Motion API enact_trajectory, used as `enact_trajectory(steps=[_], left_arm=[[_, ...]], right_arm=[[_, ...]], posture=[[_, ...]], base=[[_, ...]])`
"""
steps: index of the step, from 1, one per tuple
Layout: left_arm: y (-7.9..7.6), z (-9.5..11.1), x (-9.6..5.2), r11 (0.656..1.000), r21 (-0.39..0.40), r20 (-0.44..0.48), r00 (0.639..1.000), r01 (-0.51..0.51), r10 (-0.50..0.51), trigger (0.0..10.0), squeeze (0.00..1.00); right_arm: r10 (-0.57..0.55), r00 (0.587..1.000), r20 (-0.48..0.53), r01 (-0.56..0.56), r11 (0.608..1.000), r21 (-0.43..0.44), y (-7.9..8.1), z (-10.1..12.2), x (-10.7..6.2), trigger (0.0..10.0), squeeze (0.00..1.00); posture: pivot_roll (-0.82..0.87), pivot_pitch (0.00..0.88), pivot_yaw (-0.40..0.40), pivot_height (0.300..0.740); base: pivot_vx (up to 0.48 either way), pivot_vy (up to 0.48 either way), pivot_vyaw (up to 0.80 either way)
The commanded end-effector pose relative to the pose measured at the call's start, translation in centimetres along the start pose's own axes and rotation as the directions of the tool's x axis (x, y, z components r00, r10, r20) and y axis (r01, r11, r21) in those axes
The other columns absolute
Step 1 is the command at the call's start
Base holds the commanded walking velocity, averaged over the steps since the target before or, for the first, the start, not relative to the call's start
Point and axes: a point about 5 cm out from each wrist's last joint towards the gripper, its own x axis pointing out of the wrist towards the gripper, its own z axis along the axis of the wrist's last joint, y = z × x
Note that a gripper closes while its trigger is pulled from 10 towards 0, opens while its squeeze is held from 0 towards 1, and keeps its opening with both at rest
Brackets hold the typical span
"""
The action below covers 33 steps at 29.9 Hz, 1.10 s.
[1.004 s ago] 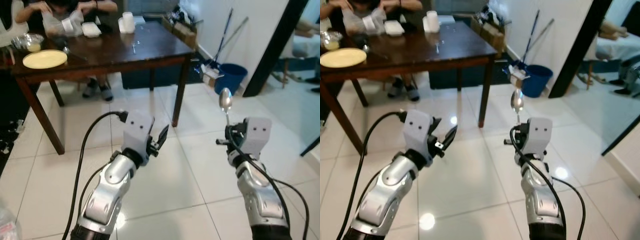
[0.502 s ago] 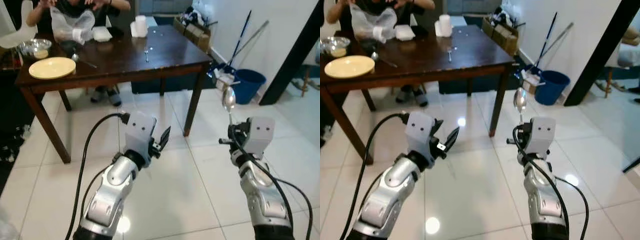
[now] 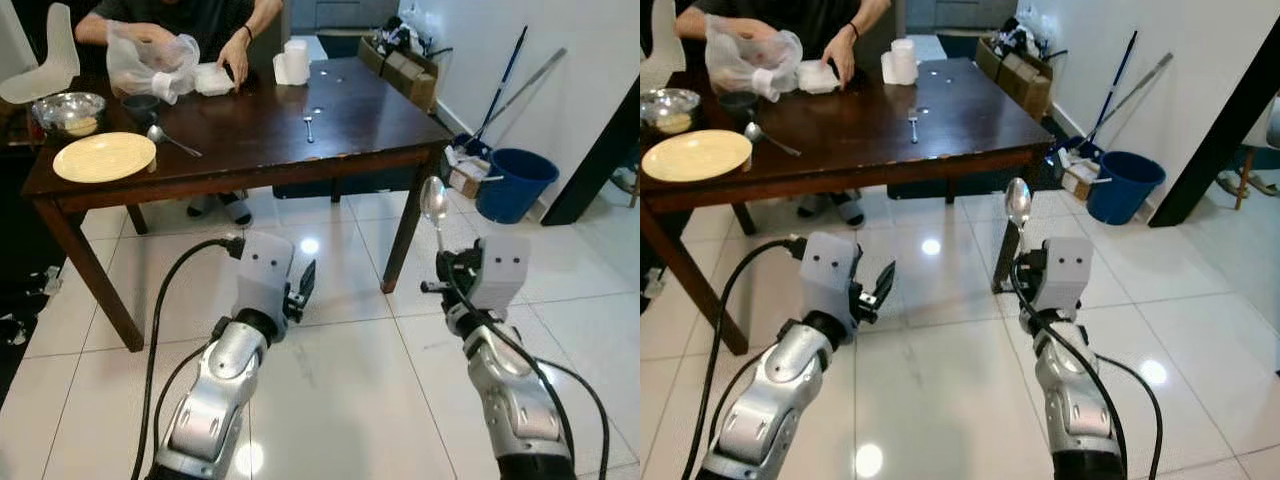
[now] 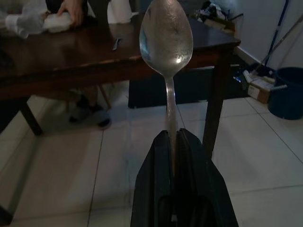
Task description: Setting the table
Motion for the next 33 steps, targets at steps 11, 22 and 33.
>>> enact_trajectory(steps=[11, 22, 33], left_arm=[[-0.77, 0.14, 0.24, 1.000, 0.005, 0.000, 1.000, 0.031, -0.031, 10.0, 0.00], [-1.07, 0.25, 0.35, 0.999, 0.010, 0.004, 0.999, 0.046, -0.046, 10.0, 0.00], [-1.15, 0.21, 0.39, 0.999, 0.002, 0.003, 0.999, 0.048, -0.048, 10.0, 0.00]], right_arm=[[-0.023, 1.000, -0.001, 0.023, 1.000, 0.002, -0.62, -0.13, -0.28, 10.0, 0.00], [-0.031, 1.000, -0.002, 0.031, 1.000, 0.005, -0.73, -0.13, -0.21, 10.0, 0.00], [-0.034, 0.999, -0.002, 0.034, 0.999, 0.002, -0.84, -0.11, -0.23, 10.0, 0.00]], posture=[[-0.06, 0.000, 0.051, 0.740], [-0.06, 0.000, 0.052, 0.740], [-0.07, 0.000, 0.052, 0.740]], base=[[0.480, 0.000, 0.00], [0.459, 0.000, 0.00], [0.448, 0.000, 0.00]])
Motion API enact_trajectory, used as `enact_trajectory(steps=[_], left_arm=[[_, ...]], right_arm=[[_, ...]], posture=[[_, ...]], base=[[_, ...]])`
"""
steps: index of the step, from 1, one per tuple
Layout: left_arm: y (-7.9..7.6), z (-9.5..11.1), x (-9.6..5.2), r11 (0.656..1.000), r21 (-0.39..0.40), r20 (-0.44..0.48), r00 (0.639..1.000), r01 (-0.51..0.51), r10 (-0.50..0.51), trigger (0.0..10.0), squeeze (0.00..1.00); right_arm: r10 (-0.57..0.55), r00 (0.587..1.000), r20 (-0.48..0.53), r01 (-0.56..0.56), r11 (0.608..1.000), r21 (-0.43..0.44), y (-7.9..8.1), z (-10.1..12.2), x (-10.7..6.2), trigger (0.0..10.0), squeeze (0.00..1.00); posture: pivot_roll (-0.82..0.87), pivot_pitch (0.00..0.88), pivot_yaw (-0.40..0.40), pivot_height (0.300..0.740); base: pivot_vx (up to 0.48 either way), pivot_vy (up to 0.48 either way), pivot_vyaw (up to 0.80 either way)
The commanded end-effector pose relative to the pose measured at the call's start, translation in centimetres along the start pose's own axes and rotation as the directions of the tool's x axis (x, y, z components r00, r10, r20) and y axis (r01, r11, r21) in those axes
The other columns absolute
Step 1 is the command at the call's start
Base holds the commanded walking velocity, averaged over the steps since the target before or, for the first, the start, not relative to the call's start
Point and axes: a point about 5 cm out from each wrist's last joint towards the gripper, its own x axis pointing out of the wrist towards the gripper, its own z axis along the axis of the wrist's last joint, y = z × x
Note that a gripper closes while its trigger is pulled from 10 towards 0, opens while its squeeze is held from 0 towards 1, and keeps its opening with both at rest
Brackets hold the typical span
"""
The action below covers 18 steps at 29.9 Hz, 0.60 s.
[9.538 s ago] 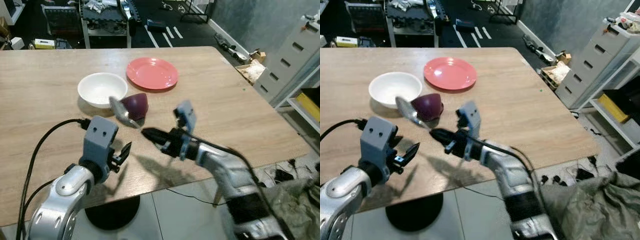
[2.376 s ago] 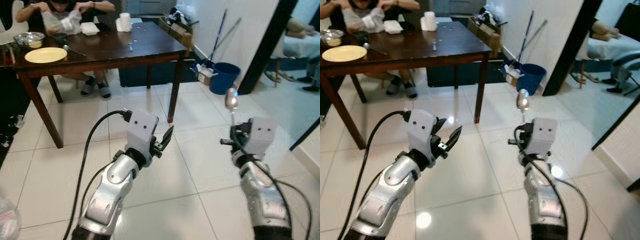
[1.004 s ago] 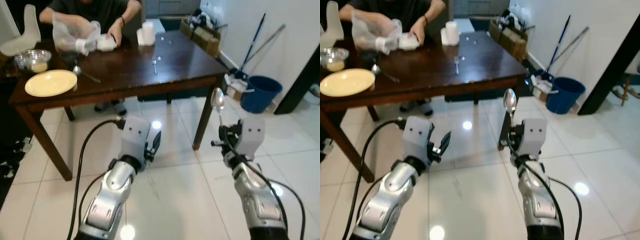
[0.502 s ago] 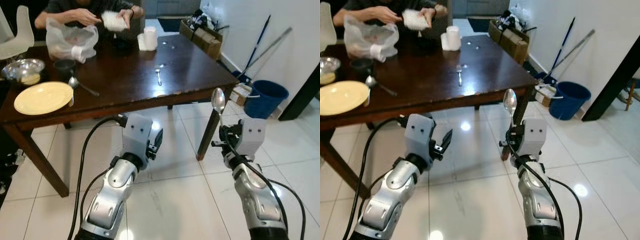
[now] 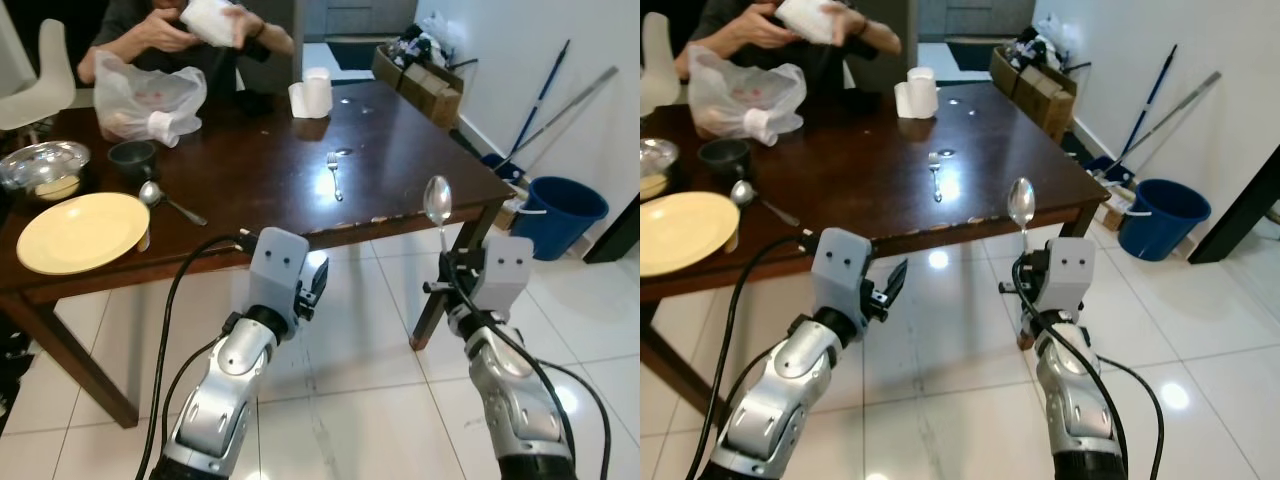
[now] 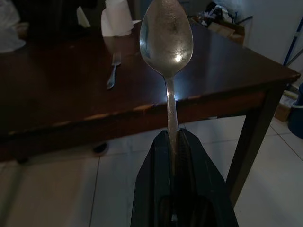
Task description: Setting the table
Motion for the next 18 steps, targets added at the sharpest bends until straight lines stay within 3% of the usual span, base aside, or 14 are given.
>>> enact_trajectory(steps=[1, 18], left_arm=[[-0.41, -0.18, 0.02, 1.000, -0.001, -0.008, 1.000, 0.011, -0.011, 10.0, 0.00], [-0.41, -0.18, 0.04, 1.000, -0.003, -0.008, 1.000, 0.012, -0.012, 10.0, 0.00]], right_arm=[[-0.014, 1.000, 0.003, 0.014, 1.000, 0.004, -0.42, 0.08, -0.03, 10.0, 0.00], [0.031, 0.999, -0.010, -0.031, 1.000, 0.006, 0.10, -0.04, -0.01, 10.0, 0.00]], posture=[[-0.07, 0.000, 0.050, 0.740], [-0.07, 0.000, 0.049, 0.740]], base=[[0.450, 0.000, 0.00], [0.451, 0.000, 0.00]])
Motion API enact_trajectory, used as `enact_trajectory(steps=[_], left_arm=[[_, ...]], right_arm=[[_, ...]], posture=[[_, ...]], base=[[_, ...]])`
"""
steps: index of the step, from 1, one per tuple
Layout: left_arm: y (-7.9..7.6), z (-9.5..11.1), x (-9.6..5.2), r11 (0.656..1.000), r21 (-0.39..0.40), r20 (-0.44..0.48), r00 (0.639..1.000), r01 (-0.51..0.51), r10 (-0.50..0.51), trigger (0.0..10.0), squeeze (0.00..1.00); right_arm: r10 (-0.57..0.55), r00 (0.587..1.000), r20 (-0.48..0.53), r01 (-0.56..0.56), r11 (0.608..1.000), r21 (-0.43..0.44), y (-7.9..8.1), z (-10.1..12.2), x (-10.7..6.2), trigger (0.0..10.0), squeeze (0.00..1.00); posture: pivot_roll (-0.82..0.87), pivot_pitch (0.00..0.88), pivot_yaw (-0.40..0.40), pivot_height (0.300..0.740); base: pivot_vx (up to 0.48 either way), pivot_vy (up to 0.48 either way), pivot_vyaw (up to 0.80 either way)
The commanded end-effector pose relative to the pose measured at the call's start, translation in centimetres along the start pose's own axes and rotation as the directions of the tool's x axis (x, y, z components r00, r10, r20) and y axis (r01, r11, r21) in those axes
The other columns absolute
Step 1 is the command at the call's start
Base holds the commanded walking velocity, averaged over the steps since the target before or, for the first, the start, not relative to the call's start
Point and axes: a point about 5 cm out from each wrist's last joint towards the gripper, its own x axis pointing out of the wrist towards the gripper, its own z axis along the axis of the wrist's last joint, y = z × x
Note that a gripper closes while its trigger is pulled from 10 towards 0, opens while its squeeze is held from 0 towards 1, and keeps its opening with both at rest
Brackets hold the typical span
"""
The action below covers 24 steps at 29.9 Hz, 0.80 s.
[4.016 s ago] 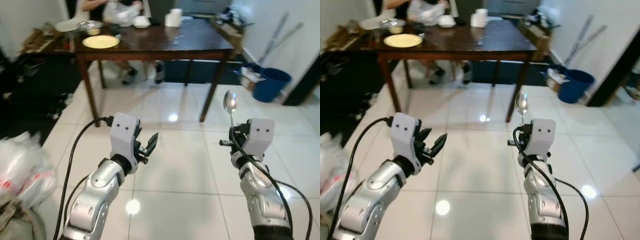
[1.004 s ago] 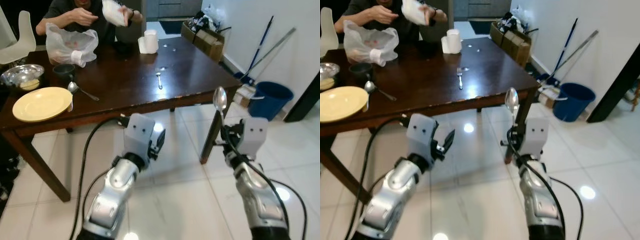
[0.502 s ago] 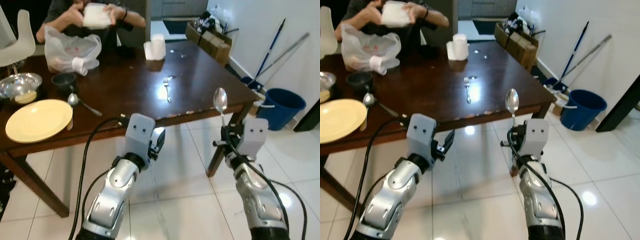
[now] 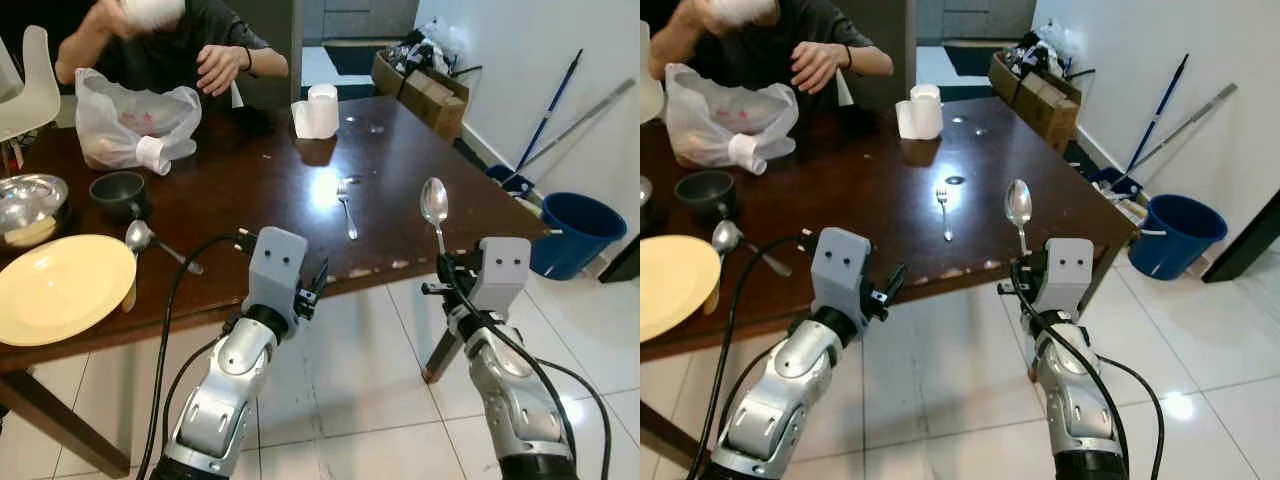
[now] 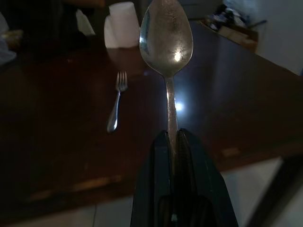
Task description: Setting the table
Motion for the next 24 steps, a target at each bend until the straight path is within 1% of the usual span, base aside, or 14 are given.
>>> enact_trajectory(steps=[1, 5, 10, 13, 14, 19, 20, 21, 23, 24], left_arm=[[-0.4, -0.3, 0.0, 1.000, -0.004, -0.016, 1.000, 0.011, -0.011, 10.0, 0.00], [-0.4, -0.3, 0.0, 1.000, -0.004, -0.016, 1.000, 0.011, -0.011, 10.0, 0.00], [-0.4, -0.3, 0.0, 1.000, -0.002, -0.016, 1.000, 0.012, -0.012, 10.0, 0.00], [-0.3, -0.3, 0.0, 1.000, 0.000, -0.017, 1.000, 0.011, -0.011, 10.0, 0.00], [-0.3, -0.3, 0.0, 1.000, 0.000, -0.017, 1.000, 0.011, -0.011, 10.0, 0.00], [-0.3, -0.3, -0.1, 1.000, 0.003, -0.016, 1.000, 0.011, -0.011, 10.0, 0.00], [-0.3, -0.3, -0.1, 1.000, 0.007, -0.014, 1.000, 0.017, -0.017, 10.0, 0.00], [-0.2, -0.1, -0.2, 1.000, 0.006, -0.012, 1.000, 0.029, -0.029, 10.0, 0.00], [-0.1, 0.0, -0.3, 0.999, 0.005, -0.011, 0.999, 0.038, -0.038, 10.0, 0.00], [0.1, 0.2, -0.5, 0.998, 0.007, -0.006, 0.998, 0.056, -0.056, 10.0, 0.00]], right_arm=[[0.015, 1.000, -0.016, -0.015, 1.000, 0.011, 0.1, -0.2, -0.1, 10.0, 0.00], [0.045, 0.999, -0.029, -0.044, 0.999, 0.012, 0.4, -0.4, -0.2, 10.0, 0.00], [0.144, 0.987, -0.069, -0.143, 0.989, 0.025, 1.9, -1.0, -0.5, 10.0, 0.00], [0.183, 0.979, -0.086, -0.180, 0.983, 0.044, 2.6, -1.3, -0.6, 10.0, 0.00], [0.183, 0.979, -0.086, -0.180, 0.983, 0.044, 2.6, -1.3, -0.6, 10.0, 0.00], [0.235, 0.965, -0.120, -0.224, 0.970, 0.100, 3.6, -1.8, -0.7, 10.0, 0.00], [0.258, 0.957, -0.134, -0.242, 0.963, 0.122, 4.0, -2.1, -0.7, 10.0, 0.00], [0.279, 0.949, -0.151, -0.258, 0.956, 0.142, 4.5, -2.3, -0.9, 10.0, 0.00], [0.292, 0.943, -0.161, -0.268, 0.951, 0.155, 4.8, -2.5, -0.9, 10.0, 0.00], [0.316, 0.930, -0.186, -0.285, 0.942, 0.176, 5.3, -2.9, -1.1, 10.0, 0.00]], posture=[[-0.07, 0.000, 0.050, 0.740], [-0.07, 0.000, 0.051, 0.740], [-0.06, 0.000, 0.051, 0.740], [-0.06, 0.000, 0.051, 0.740], [-0.06, 0.000, 0.051, 0.740], [-0.06, 0.000, 0.051, 0.740], [-0.05, 0.000, 0.050, 0.740], [-0.05, 0.000, 0.050, 0.740], [-0.05, 0.000, 0.050, 0.740], [-0.05, 0.000, 0.049, 0.740]], base=[[0.454, 0.000, 0.00], [0.454, 0.000, 0.00], [0.455, 0.000, 0.00], [0.458, 0.000, 0.00], [0.458, 0.000, 0.00], [0.458, 0.000, 0.00], [0.420, 0.000, 0.00], [0.000, 0.000, 0.00], [0.000, 0.000, 0.00], [0.000, 0.000, 0.00]])
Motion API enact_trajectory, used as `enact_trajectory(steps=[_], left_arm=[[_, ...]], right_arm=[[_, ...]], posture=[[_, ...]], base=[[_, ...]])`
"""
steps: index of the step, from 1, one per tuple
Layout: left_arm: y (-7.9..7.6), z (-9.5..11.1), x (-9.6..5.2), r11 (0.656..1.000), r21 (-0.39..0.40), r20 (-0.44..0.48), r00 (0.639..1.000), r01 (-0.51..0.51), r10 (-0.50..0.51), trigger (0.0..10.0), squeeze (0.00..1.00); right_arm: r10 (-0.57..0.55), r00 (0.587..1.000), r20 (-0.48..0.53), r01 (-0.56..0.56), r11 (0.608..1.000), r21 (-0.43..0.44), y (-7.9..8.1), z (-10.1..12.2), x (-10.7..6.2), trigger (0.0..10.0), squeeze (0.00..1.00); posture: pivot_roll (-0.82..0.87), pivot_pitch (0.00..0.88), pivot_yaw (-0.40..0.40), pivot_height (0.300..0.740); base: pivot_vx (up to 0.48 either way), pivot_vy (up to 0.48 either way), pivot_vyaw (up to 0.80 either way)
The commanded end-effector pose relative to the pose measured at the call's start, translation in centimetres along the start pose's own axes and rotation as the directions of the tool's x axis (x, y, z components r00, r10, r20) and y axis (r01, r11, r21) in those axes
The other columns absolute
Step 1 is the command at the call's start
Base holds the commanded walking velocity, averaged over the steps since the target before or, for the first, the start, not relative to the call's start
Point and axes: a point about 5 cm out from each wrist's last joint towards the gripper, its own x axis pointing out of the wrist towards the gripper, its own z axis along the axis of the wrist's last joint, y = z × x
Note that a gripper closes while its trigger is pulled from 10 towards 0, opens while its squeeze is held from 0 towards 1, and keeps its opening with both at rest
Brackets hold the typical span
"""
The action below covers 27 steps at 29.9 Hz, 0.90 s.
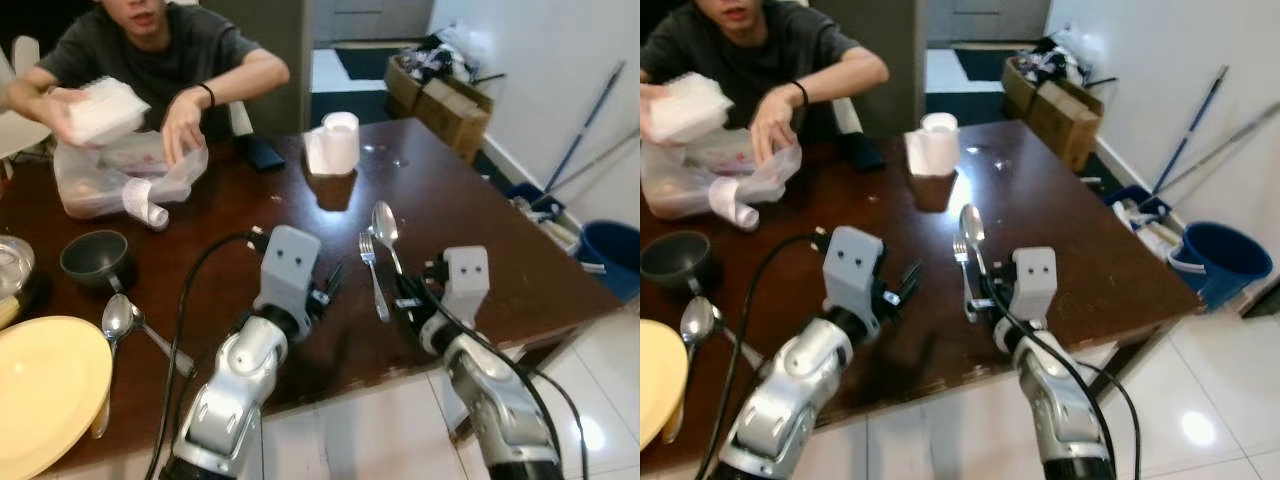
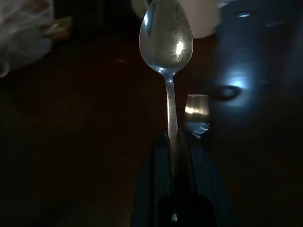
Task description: Setting the table
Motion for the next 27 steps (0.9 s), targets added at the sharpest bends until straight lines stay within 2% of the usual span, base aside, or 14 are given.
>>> enact_trajectory(steps=[1, 3, 5, 6, 8, 11, 15, 27], left_arm=[[0.3, -0.4, -0.4, 1.000, -0.004, -0.028, 1.000, 0.011, -0.011, 10.0, 0.00], [1.1, -0.1, -1.2, 0.997, 0.006, -0.024, 0.997, 0.076, -0.076, 10.0, 0.00], [1.1, -0.1, -1.2, 0.997, 0.006, -0.024, 0.997, 0.076, -0.076, 10.0, 0.00], [1.6, 0.0, -1.7, 0.994, 0.022, -0.031, 0.994, 0.109, -0.108, 10.0, 0.00], [2.7, 0.2, -2.7, 0.986, 0.045, -0.059, 0.986, 0.158, -0.156, 10.0, 0.00], [3.0, 0.2, -3.0, 0.984, 0.050, -0.068, 0.983, 0.172, -0.168, 10.0, 0.00], [3.4, 0.6, -3.3, 0.983, 0.029, -0.074, 0.982, 0.179, -0.176, 10.0, 0.00], [3.9, 1.0, -3.7, 0.983, 0.031, -0.085, 0.981, 0.178, -0.175, 10.0, 0.00]], right_arm=[[0.044, 0.998, -0.051, -0.043, 0.998, 0.035, 0.9, -1.0, 0.0, 10.0, 0.00], [0.075, 0.993, -0.091, -0.068, 0.994, 0.080, 1.6, -1.7, 0.0, 10.0, 0.00], [0.075, 0.993, -0.091, -0.068, 0.994, 0.080, 1.6, -1.7, 0.0, 10.0, 0.00], [0.084, 0.990, -0.113, -0.073, 0.992, 0.099, 2.0, -2.0, 0.0, 10.0, 0.00], [0.044, 0.983, -0.177, -0.020, 0.991, 0.135, 1.9, -3.1, 0.0, 10.0, 0.00], [0.025, 0.979, -0.204, 0.002, 0.991, 0.134, 1.7, -3.6, 0.0, 10.0, 0.00], [-0.050, 0.970, -0.237, 0.076, 0.992, 0.098, 0.6, -4.1, 0.3, 10.0, 0.00], [-0.053, 0.967, -0.248, 0.072, 0.995, 0.068, -0.2, -4.3, 1.3, 10.0, 0.00]], posture=[[-0.05, 0.000, 0.049, 0.740], [-0.04, 0.000, 0.048, 0.740], [-0.04, 0.000, 0.048, 0.740], [-0.04, 0.000, 0.047, 0.740], [-0.02, 0.000, 0.045, 0.740], [-0.02, 0.000, 0.047, 0.740], [-0.01, 0.000, 0.049, 0.740], [0.00, 0.000, 0.047, 0.740]], base=[[0.000, 0.000, 0.00], [0.000, 0.000, 0.00], [0.000, 0.000, 0.00], [0.000, 0.000, 0.00], [0.000, 0.000, 0.00], [0.000, 0.000, 0.00], [0.000, 0.000, 0.00], [0.000, 0.000, 0.00]])
